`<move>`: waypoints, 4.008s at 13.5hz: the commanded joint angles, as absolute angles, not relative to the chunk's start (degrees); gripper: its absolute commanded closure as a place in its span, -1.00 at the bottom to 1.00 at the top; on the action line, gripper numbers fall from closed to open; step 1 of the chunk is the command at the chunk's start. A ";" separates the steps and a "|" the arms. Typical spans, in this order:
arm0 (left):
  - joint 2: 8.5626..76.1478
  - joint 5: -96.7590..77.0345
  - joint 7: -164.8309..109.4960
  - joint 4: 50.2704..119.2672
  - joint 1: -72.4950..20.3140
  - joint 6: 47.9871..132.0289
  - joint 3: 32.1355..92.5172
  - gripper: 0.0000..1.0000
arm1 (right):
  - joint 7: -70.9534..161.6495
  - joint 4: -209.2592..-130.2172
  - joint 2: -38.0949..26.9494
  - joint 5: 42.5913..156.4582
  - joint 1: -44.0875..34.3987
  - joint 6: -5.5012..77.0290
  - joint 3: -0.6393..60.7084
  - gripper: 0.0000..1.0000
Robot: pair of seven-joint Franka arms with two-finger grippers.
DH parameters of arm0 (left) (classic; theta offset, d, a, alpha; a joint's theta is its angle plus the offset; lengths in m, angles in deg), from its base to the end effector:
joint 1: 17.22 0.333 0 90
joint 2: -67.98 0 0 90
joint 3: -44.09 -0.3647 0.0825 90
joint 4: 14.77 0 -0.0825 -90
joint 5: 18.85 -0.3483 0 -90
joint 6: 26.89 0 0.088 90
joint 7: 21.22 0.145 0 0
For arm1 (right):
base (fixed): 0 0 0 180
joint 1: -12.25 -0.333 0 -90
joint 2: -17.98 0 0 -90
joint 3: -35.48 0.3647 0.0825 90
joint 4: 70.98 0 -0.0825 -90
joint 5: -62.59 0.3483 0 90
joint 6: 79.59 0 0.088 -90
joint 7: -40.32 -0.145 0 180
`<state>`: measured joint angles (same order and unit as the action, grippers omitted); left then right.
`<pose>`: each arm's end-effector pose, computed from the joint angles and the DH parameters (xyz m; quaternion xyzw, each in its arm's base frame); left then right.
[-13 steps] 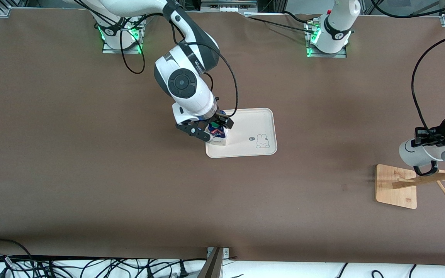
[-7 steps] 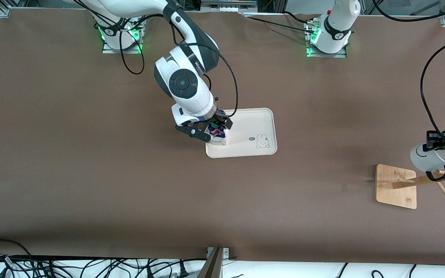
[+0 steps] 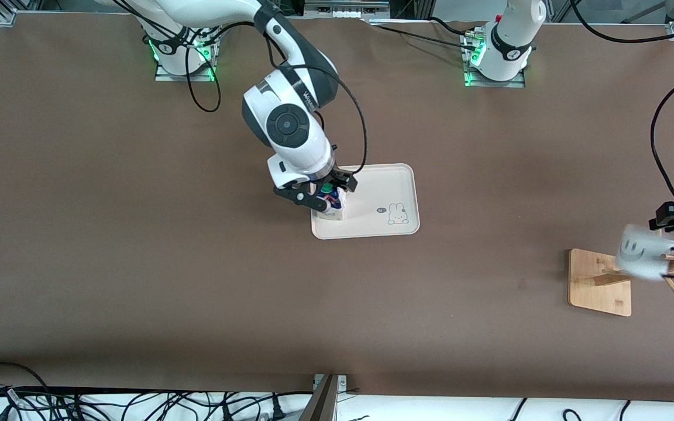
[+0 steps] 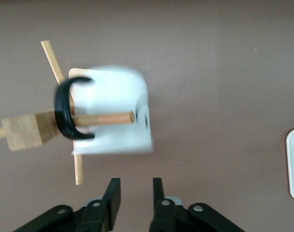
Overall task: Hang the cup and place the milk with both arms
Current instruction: 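Release the mug and raise the left gripper while the right gripper lifts milk, then carry the milk carton away from the tray with the right gripper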
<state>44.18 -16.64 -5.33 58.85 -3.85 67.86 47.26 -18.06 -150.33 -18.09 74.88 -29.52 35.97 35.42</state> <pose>0.6490 0.1188 0.5218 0.9982 -0.0455 -0.0155 0.0348 0.5247 0.4944 0.3613 -0.9771 0.1896 0.0731 0.0628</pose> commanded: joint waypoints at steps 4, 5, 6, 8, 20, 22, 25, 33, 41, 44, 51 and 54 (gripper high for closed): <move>47.93 -16.48 -16.19 56.77 -8.94 53.11 49.89 -1.00 | -16.30 -150.26 -17.79 73.93 -30.11 34.49 35.31 -1.00; 48.72 -16.48 -16.99 57.04 -9.74 51.35 50.06 -1.00 | -14.72 -150.52 -17.79 73.93 -29.85 34.32 35.22 -1.00; 48.82 -16.57 -17.17 56.95 -10.53 49.77 50.15 -1.00 | -14.09 -150.52 -17.88 73.93 -29.58 33.79 35.22 -1.00; 48.82 -16.92 -17.44 56.69 -11.41 48.52 50.15 -1.00 | -13.83 -150.52 -17.88 73.93 -29.15 33.79 35.05 -1.00; 70.88 -18.41 -21.83 85.08 -21.17 72.43 39.69 -1.00 | -20.59 -150.52 -16.48 73.75 -29.93 33.35 35.22 1.00; 70.96 -18.94 -21.75 84.46 -21.61 71.55 40.31 -1.00 | -20.42 -146.86 -16.12 73.93 -29.41 27.15 35.05 1.00; 70.97 -18.85 -18.85 81.92 -21.52 65.92 40.13 -1.00 | -19.28 -137.36 -16.21 74.37 -25.47 16.86 35.40 1.00; 68.24 -18.94 -18.75 78.13 -21.87 65.92 40.13 -1.00 | -2.87 -131.36 -13.76 73.93 -15.97 3.83 37.68 1.00; 68.24 -18.94 -18.76 78.04 -22.05 65.92 40.22 -1.00 | 25.60 -131.27 -8.74 68.85 -2.61 -5.23 35.57 1.00; 68.24 -18.94 -18.76 78.04 -22.05 65.83 40.31 -1.00 | 34.58 -131.36 -8.48 66.55 -0.85 -5.77 33.56 1.00; 68.24 -18.94 -18.76 78.04 -22.05 65.66 40.31 -1.00 | 42.34 -136.18 -9.18 66.46 0.74 -1.65 31.27 1.00; 68.24 -18.94 -18.76 78.04 -22.14 65.66 40.31 -1.00 | 41.46 -141.88 -9.35 67.25 1.00 2.30 31.35 1.00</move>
